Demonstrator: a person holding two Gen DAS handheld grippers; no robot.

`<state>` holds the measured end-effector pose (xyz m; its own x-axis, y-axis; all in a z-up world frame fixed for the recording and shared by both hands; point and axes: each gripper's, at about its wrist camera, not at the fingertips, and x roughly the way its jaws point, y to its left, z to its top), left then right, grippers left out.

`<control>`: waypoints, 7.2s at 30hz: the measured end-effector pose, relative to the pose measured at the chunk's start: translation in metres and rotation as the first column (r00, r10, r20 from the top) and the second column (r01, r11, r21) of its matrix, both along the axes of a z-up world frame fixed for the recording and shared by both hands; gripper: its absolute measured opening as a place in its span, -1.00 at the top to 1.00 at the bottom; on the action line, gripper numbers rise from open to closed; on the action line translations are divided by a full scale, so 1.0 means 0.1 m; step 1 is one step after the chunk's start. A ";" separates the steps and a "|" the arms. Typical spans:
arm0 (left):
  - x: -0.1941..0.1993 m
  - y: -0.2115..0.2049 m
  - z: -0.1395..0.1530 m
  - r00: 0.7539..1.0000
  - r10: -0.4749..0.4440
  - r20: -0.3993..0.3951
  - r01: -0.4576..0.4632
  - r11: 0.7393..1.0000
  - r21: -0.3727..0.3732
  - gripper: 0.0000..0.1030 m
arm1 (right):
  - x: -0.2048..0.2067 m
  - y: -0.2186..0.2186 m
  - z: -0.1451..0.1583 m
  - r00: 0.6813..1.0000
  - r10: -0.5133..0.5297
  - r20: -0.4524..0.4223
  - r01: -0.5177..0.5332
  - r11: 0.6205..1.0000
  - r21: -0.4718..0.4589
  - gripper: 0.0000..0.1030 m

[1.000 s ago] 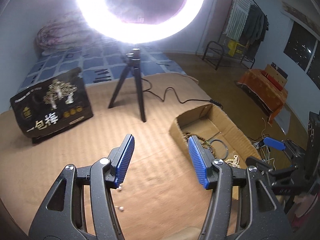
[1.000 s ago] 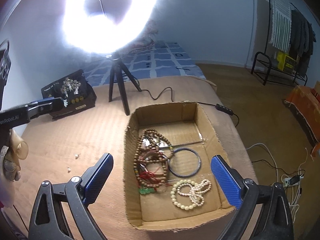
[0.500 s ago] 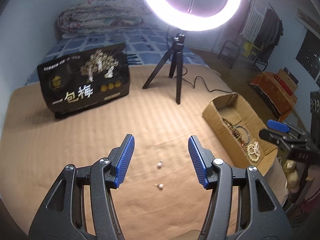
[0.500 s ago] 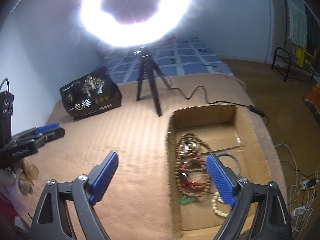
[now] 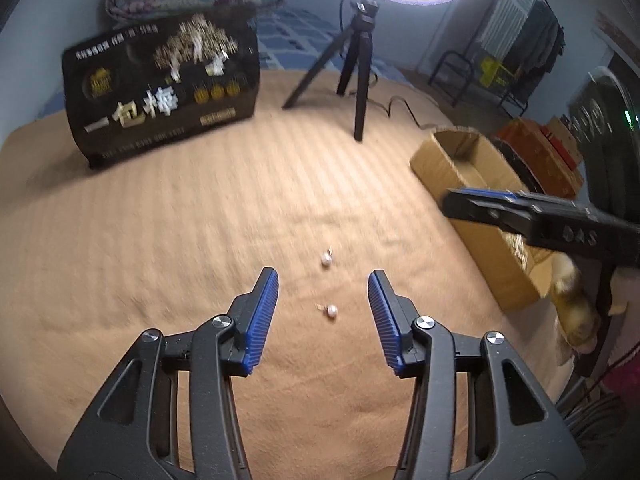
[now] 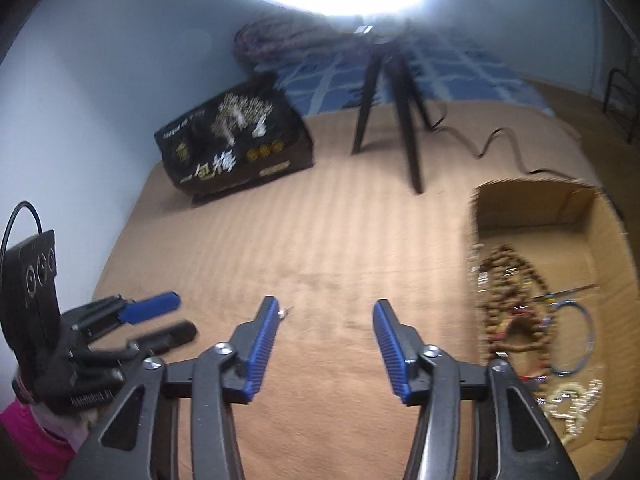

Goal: Organize jewelry

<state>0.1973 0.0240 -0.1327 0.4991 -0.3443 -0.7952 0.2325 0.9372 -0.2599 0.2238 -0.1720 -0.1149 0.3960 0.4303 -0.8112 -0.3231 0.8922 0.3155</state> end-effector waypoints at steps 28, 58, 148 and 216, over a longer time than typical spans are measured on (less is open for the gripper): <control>0.05 -0.22 -0.57 0.992 -0.093 -0.087 0.097 0.994 0.042 0.36 | 0.33 0.70 -0.80 0.985 0.077 -0.155 -0.073 0.997 0.028 0.55; 0.03 -0.20 -0.61 0.995 -0.082 -0.061 0.087 0.992 0.095 0.82 | 0.27 0.76 -0.81 0.992 0.107 -0.069 -0.114 0.987 -0.111 0.85; 0.69 -2.66 0.48 0.964 -0.225 0.143 0.224 0.974 0.022 0.82 | -0.62 -1.90 0.23 0.972 -0.154 0.175 0.189 0.960 -0.205 0.84; -0.39 -1.66 1.52 0.930 -0.086 0.357 0.082 0.996 0.027 -0.36 | -1.38 -1.39 1.20 0.870 -0.237 0.433 0.359 0.905 -0.226 -0.99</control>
